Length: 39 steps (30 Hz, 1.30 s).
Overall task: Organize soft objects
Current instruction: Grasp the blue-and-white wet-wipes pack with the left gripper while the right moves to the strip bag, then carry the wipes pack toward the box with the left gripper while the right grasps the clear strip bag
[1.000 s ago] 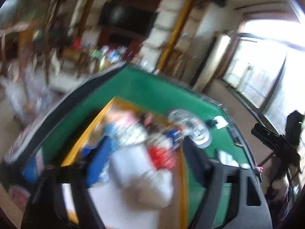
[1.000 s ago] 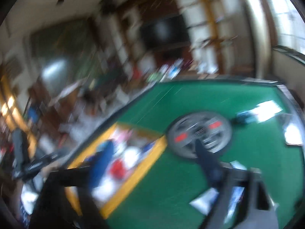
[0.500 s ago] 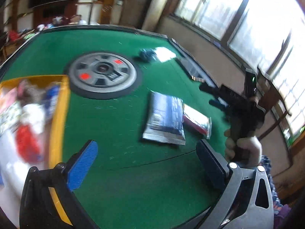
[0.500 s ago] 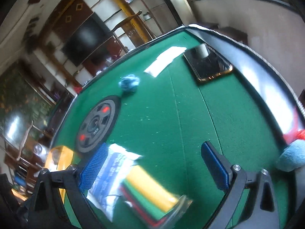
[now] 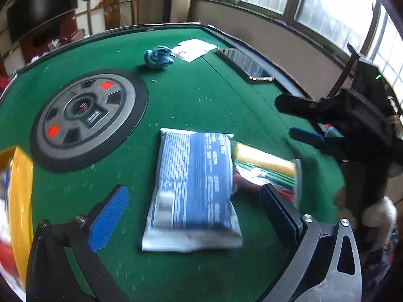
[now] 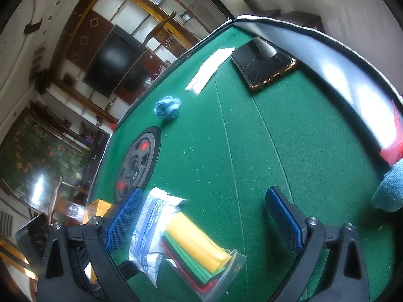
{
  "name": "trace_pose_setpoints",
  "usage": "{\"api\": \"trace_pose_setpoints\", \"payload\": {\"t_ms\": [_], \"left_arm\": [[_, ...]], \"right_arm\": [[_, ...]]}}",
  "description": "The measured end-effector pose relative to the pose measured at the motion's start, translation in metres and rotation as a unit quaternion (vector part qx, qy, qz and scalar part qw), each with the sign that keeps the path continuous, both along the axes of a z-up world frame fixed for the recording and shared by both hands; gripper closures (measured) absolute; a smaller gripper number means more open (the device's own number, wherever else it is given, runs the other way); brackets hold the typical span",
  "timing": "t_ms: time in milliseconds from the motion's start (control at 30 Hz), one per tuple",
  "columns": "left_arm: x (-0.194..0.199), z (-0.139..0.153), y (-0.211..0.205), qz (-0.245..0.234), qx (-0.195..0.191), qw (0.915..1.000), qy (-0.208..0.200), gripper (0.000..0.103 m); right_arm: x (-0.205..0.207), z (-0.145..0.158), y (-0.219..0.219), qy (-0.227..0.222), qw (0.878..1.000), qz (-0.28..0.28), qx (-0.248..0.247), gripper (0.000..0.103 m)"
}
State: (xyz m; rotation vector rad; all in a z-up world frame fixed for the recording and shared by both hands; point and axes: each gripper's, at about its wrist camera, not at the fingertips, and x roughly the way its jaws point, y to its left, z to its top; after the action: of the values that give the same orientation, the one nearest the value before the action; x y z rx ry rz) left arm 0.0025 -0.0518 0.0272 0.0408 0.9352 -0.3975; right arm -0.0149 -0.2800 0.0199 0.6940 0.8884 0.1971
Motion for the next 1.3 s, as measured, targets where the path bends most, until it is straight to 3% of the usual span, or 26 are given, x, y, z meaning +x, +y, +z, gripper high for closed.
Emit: {"api": "trace_pose_setpoints", "payload": {"t_ms": [167,267,300,500,600,667,767,867,900,933,1133,1233,1300], "left_arm": [[0.024,-0.019,-0.022,-0.008,0.046,0.9989,0.003,0.001],[0.029,-0.025,-0.024,-0.006,0.038,0.9992,0.006,0.032],[0.028,-0.026,-0.019,-0.001,0.021,0.9997,0.015,0.036],[0.008,-0.021,0.029,0.023,0.012,0.9988,0.041,0.035],[0.0,-0.02,0.049,0.042,-0.003,0.9979,0.049,0.031],[0.002,-0.022,0.049,0.044,-0.007,0.9978,0.049,0.021],[0.007,-0.027,0.032,0.037,0.027,0.9984,0.032,0.016],[0.006,-0.033,0.013,0.03,0.075,0.9967,-0.007,0.021],[0.006,-0.034,0.012,0.031,0.064,0.9974,-0.012,0.032],[0.006,-0.033,0.013,0.034,0.061,0.9975,-0.013,0.034],[-0.004,-0.022,0.048,0.047,-0.025,0.9984,0.018,0.035],[-0.018,-0.016,0.067,0.057,-0.064,0.9961,0.02,0.034],[-0.027,-0.011,0.077,0.059,-0.091,0.9938,0.026,0.034]], "right_arm": [[-0.001,0.0,0.002,-0.003,1.0,-0.002,-0.01,0.007],[-0.001,-0.003,0.002,0.001,1.0,-0.004,-0.013,0.007],[0.0,-0.004,0.002,0.004,1.0,-0.005,-0.015,0.007],[0.001,-0.005,0.002,0.011,1.0,-0.003,-0.013,0.007],[0.002,-0.005,0.005,0.011,1.0,0.002,-0.018,0.007],[0.001,-0.005,0.006,0.01,1.0,0.003,-0.021,0.007],[0.001,-0.005,0.006,0.008,1.0,0.003,-0.022,0.007],[0.003,-0.004,0.006,0.007,1.0,0.007,-0.026,0.007],[0.003,-0.004,0.006,0.007,1.0,0.009,-0.026,0.007],[0.004,-0.004,0.007,0.006,1.0,0.011,-0.025,0.007],[0.005,-0.004,0.015,0.005,0.999,0.035,-0.029,0.007],[0.008,-0.004,0.029,0.006,0.996,0.08,-0.029,0.007],[0.007,-0.001,0.041,0.016,0.993,0.1,-0.058,0.007]]}}
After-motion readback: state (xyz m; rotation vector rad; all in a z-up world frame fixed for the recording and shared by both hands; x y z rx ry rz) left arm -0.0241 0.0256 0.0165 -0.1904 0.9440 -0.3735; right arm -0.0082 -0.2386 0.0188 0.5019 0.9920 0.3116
